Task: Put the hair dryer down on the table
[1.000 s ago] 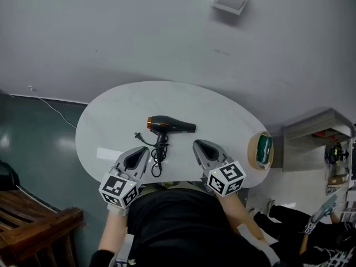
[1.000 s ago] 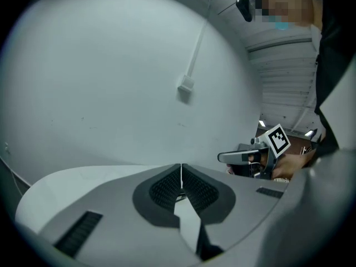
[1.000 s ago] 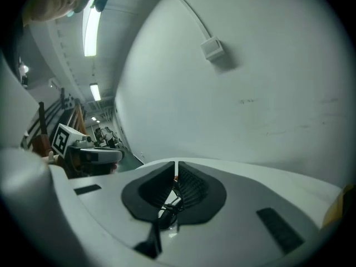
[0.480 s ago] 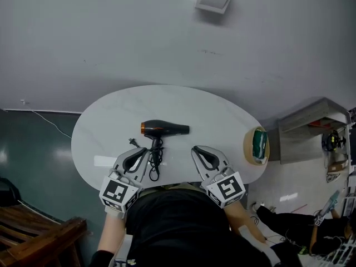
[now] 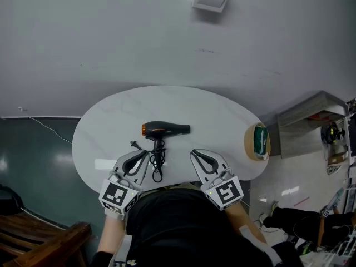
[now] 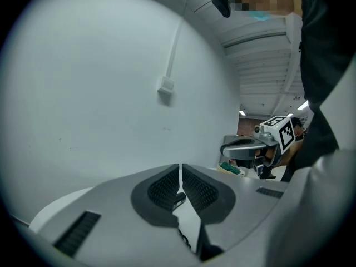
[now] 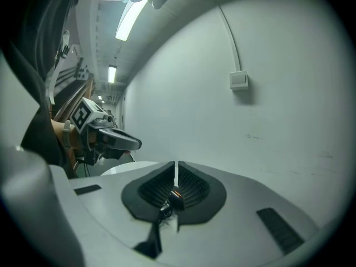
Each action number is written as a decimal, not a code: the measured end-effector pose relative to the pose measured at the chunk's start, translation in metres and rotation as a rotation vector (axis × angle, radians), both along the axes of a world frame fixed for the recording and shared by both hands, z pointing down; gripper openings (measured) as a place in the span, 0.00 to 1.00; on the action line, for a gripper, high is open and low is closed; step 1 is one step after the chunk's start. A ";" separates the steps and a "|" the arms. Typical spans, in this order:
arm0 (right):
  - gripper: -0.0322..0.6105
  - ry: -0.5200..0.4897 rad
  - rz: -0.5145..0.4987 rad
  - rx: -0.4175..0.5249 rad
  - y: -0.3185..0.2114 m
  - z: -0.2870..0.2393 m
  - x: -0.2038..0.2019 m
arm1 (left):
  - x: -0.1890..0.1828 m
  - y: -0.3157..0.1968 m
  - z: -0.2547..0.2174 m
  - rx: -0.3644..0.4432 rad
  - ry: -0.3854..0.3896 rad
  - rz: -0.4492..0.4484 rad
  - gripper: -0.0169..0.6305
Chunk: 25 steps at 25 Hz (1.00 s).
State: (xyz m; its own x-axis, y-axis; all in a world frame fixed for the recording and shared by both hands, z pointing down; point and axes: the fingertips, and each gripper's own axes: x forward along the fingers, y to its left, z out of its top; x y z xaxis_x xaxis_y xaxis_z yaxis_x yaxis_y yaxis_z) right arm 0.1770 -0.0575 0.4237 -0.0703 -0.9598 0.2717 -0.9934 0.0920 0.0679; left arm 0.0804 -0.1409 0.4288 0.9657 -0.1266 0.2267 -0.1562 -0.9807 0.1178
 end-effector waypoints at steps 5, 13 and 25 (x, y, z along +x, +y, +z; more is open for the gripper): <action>0.10 0.009 -0.016 -0.029 -0.003 0.007 -0.010 | -0.005 -0.006 0.000 -0.016 -0.004 0.005 0.04; 0.10 -0.031 0.004 -0.043 -0.012 0.012 -0.015 | -0.011 -0.015 0.006 -0.003 0.006 0.016 0.04; 0.10 -0.042 -0.025 -0.065 -0.023 0.017 -0.021 | -0.023 -0.022 0.012 -0.029 -0.012 -0.025 0.04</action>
